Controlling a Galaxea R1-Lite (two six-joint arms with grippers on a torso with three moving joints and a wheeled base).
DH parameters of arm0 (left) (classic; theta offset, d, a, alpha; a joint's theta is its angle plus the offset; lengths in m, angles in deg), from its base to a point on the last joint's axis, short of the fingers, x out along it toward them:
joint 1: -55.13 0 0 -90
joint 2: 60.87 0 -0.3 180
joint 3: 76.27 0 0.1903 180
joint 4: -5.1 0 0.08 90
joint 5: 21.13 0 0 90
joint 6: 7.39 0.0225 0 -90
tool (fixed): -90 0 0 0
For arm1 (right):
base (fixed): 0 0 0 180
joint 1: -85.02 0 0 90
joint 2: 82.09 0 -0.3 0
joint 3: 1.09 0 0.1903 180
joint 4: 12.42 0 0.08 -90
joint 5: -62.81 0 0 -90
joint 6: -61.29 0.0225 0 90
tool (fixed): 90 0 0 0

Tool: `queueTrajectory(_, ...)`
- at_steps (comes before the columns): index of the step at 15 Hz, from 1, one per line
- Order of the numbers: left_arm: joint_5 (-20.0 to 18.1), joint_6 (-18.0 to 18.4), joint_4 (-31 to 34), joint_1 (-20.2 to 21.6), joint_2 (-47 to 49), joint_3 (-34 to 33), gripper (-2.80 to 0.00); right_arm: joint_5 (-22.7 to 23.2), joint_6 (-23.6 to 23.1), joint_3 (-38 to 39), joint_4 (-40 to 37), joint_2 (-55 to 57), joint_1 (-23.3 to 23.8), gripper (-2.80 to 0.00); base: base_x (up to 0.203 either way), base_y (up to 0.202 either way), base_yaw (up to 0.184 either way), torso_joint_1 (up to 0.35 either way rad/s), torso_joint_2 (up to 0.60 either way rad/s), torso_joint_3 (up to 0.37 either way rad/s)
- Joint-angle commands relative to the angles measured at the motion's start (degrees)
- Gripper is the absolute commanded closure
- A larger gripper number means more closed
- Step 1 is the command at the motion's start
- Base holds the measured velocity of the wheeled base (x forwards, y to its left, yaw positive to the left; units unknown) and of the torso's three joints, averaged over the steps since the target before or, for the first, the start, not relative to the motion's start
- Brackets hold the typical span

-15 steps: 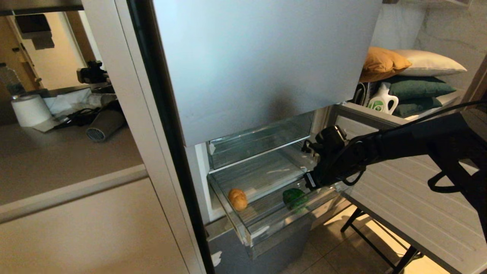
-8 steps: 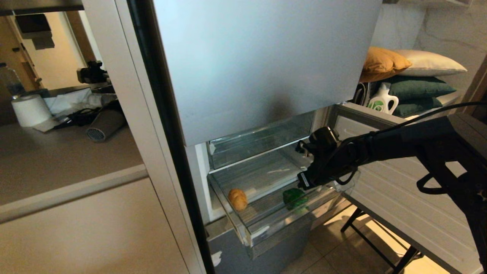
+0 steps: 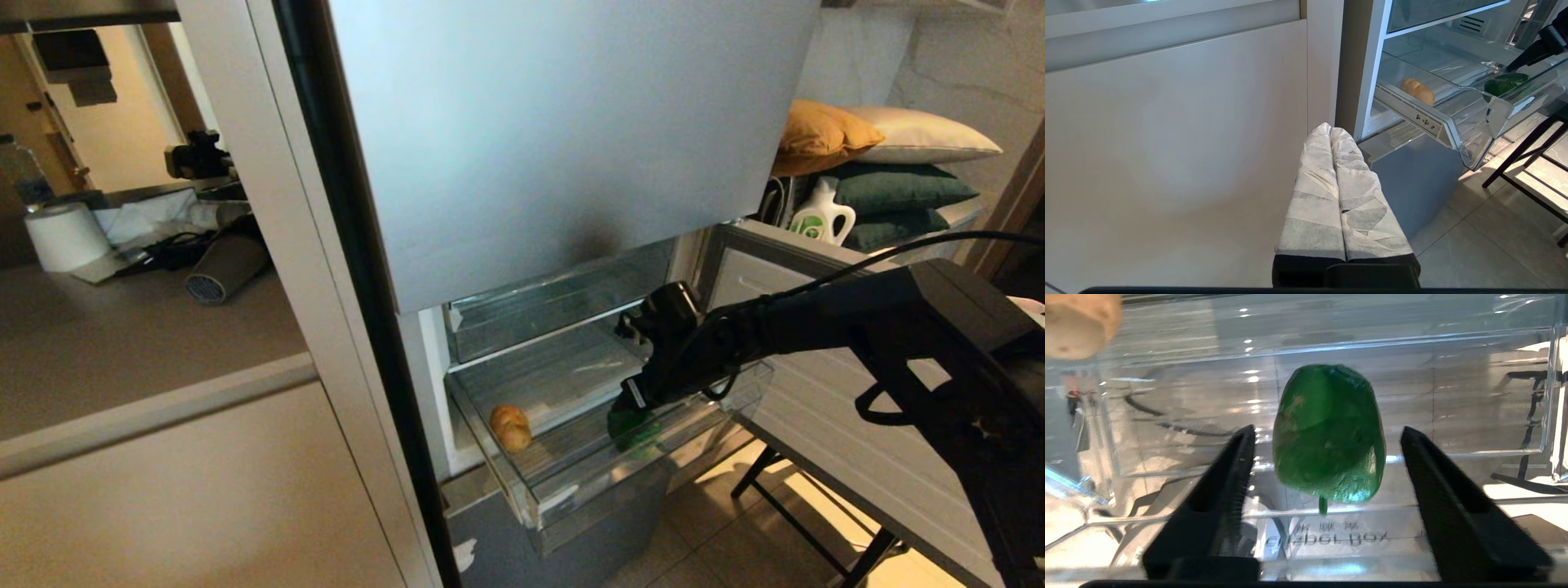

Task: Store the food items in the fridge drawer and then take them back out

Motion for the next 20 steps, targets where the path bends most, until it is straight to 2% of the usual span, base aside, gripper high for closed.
queueTrajectory(1,0.00,0.01,-0.03,-0.01,-0.07,-0.62,0.00,-0.65,-0.02,-1.24,-0.15,1.97,-0.28,-2.80,0.000,0.000,0.000,0.000,0.00,0.000)
queueTrajectory(13,0.00,0.01,-0.03,-0.01,0.01,-0.62,0.00,-2.99,0.10,-1.03,-2.71,2.81,-0.36,-2.80,0.000,0.000,0.000,0.000,0.00,0.000)
queueTrajectory(14,0.00,0.01,-0.03,-0.01,0.01,-0.62,0.00,-4.17,0.08,-1.42,-2.71,2.89,-0.40,-2.80,0.000,0.000,0.000,0.000,0.00,0.000)
queueTrajectory(18,0.00,0.01,-0.03,-0.01,0.01,-0.62,0.00,-4.28,0.40,-6.59,-2.62,1.86,-0.32,-2.80,0.000,0.000,0.000,0.000,0.00,0.000)
queueTrajectory(20,0.00,0.01,-0.03,-0.01,0.01,-0.62,0.00,-4.29,0.15,-6.29,-2.66,0.60,-0.32,-2.80,0.000,0.000,0.000,0.000,0.00,0.000)
